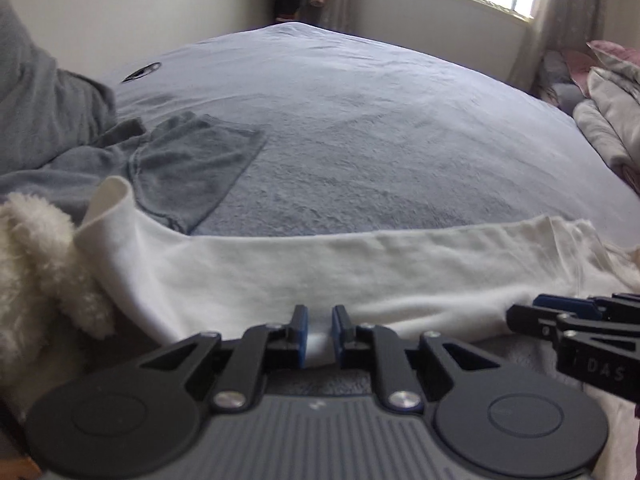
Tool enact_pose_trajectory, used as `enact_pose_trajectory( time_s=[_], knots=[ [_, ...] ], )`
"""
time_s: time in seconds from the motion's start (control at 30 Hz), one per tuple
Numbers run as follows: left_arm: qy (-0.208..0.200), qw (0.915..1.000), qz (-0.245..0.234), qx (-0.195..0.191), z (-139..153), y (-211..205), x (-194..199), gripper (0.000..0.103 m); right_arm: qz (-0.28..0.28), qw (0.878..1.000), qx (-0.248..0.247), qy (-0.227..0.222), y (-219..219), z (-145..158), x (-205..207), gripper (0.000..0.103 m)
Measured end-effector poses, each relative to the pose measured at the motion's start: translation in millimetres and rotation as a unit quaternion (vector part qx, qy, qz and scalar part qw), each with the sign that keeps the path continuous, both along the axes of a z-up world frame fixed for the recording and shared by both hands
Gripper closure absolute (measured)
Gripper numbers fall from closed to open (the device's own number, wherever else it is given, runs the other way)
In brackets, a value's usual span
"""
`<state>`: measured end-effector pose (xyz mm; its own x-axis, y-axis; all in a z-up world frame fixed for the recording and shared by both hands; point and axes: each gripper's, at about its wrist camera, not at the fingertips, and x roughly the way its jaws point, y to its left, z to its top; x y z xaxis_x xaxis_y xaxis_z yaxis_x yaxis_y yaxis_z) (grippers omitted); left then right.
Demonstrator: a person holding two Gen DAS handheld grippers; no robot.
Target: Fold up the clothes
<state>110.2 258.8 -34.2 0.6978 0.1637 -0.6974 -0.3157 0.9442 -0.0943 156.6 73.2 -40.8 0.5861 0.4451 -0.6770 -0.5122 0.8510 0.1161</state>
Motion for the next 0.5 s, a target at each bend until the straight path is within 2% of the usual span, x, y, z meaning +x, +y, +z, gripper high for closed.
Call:
enact_pose_trajectory(
  time_s=[0.13, 0.27, 0.37, 0.43, 0.5],
  knots=[
    [-0.050, 0.9979, -0.037, -0.018, 12.1, -3.3, -5.2, 0.088, -0.035, 0.999, 0.006, 0.002, -20.0, 8.6, 27.4, 0.072],
    [-0.043, 0.9953, -0.081, -0.032, 5.6, -13.3, 4.2, 0.088, -0.048, 0.999, -0.003, 0.018, -25.5, 1.5, 42.7, 0.072],
    [-0.022, 0.9943, -0.101, -0.024, -3.2, -21.3, 11.1, 0.087, -0.057, 0.997, -0.004, 0.042, -18.1, -14.2, 44.6, 0.069],
    [0.001, 0.9956, -0.091, -0.023, -14.4, -21.0, 15.1, 0.089, -0.063, 0.997, -0.008, 0.033, -12.0, -15.5, 41.8, 0.066],
    [0.007, 0.9961, -0.082, -0.030, -12.7, -18.0, 14.2, 0.089, -0.066, 0.997, -0.007, 0.029, -8.3, -14.2, 39.6, 0.066]
  ],
)
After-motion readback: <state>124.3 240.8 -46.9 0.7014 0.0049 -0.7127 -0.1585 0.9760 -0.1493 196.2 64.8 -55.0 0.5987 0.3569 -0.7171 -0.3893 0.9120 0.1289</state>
